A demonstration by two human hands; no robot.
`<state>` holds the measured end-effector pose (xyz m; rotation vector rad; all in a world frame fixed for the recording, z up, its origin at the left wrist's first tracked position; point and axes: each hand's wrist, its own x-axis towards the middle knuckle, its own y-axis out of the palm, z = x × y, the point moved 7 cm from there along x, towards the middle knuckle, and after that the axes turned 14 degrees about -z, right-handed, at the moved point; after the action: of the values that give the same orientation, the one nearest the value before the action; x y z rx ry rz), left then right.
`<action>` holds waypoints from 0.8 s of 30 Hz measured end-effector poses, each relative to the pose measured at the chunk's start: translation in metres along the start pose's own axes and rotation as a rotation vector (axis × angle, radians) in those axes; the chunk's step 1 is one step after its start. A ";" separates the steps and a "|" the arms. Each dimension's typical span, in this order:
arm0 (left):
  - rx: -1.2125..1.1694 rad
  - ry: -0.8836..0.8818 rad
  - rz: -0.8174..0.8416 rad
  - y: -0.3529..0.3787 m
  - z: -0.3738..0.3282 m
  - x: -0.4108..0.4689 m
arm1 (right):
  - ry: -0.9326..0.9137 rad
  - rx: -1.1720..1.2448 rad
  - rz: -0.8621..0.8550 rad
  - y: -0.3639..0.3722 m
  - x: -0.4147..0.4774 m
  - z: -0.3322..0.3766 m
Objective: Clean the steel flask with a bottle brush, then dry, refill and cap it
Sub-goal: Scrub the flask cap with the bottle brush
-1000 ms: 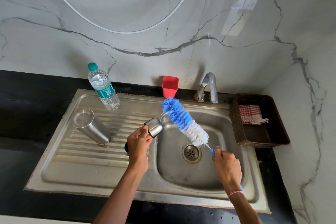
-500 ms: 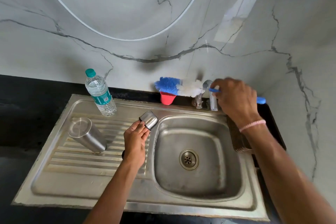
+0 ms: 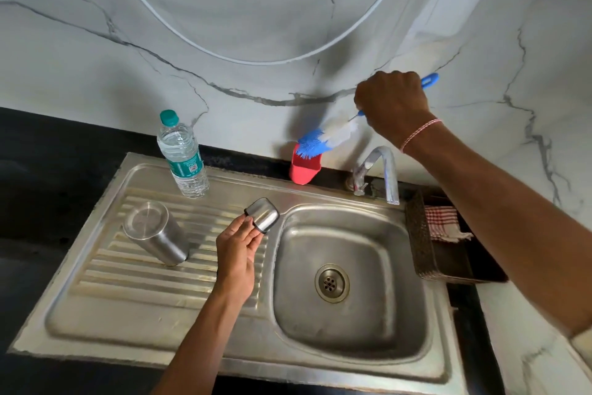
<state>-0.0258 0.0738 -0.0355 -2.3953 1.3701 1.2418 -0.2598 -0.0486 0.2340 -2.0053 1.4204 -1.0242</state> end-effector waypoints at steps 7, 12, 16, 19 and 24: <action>0.083 0.156 -0.023 0.003 -0.012 0.008 | 0.005 0.007 0.006 -0.001 0.003 -0.006; 0.028 0.074 -0.023 0.007 -0.015 0.020 | 0.006 0.026 0.007 -0.006 0.001 -0.018; 0.001 0.020 -0.033 0.017 -0.011 0.018 | -0.054 0.047 0.023 0.002 0.010 0.006; -0.088 -0.034 -0.018 0.017 -0.007 0.011 | -0.121 0.089 0.015 0.011 0.015 0.030; -0.203 -0.163 0.021 0.004 -0.001 0.009 | -0.202 0.073 0.004 0.028 0.013 0.065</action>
<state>-0.0264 0.0652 -0.0402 -2.3457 1.2816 1.6131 -0.2221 -0.0735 0.1781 -1.9898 1.2627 -0.8329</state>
